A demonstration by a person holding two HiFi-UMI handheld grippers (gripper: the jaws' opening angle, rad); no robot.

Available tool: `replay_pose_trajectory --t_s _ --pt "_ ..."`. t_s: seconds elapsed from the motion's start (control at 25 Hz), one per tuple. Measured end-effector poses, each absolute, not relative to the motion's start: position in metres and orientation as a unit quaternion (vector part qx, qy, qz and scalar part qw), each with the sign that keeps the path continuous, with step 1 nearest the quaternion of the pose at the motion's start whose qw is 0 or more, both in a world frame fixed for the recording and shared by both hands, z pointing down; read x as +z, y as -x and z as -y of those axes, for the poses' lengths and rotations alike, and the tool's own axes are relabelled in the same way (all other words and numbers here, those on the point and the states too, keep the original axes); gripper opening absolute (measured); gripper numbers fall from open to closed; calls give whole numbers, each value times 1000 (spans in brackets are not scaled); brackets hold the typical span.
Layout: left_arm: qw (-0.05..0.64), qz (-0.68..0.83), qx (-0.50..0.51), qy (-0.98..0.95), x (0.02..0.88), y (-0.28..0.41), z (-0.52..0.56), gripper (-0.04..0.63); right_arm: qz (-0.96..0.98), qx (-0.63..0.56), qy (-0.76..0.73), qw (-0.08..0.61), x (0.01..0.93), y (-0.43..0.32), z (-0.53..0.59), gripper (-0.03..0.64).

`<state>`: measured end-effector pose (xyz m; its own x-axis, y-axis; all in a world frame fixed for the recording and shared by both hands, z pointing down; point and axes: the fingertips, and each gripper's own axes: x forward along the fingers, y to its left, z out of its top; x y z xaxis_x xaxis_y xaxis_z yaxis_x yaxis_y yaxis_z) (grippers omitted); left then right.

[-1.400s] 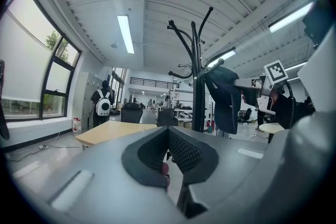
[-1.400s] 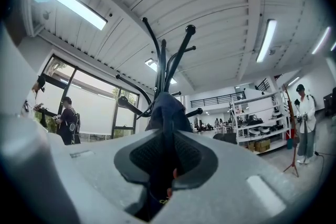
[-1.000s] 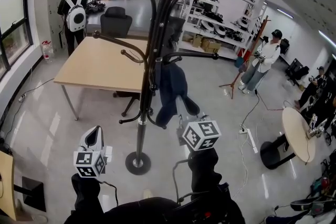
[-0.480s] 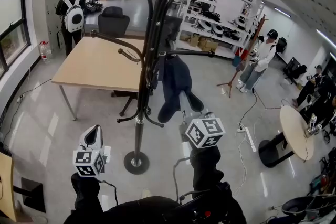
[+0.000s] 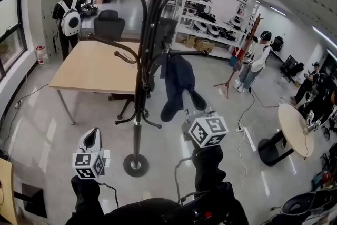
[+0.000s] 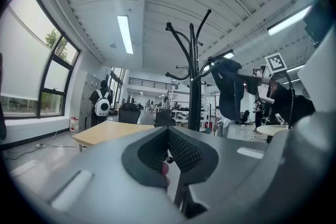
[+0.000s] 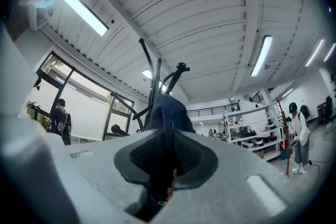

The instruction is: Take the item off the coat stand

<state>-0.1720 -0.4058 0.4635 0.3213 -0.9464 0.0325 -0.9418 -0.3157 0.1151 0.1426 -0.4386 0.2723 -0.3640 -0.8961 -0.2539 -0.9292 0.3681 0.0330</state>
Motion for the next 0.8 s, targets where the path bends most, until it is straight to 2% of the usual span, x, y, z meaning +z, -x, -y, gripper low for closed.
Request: replay_pose_trajectory --t_s 0.8 --pt "57 563 -19 -825 464 152 395 3 -797 107 583 112 250 -175 408 46"
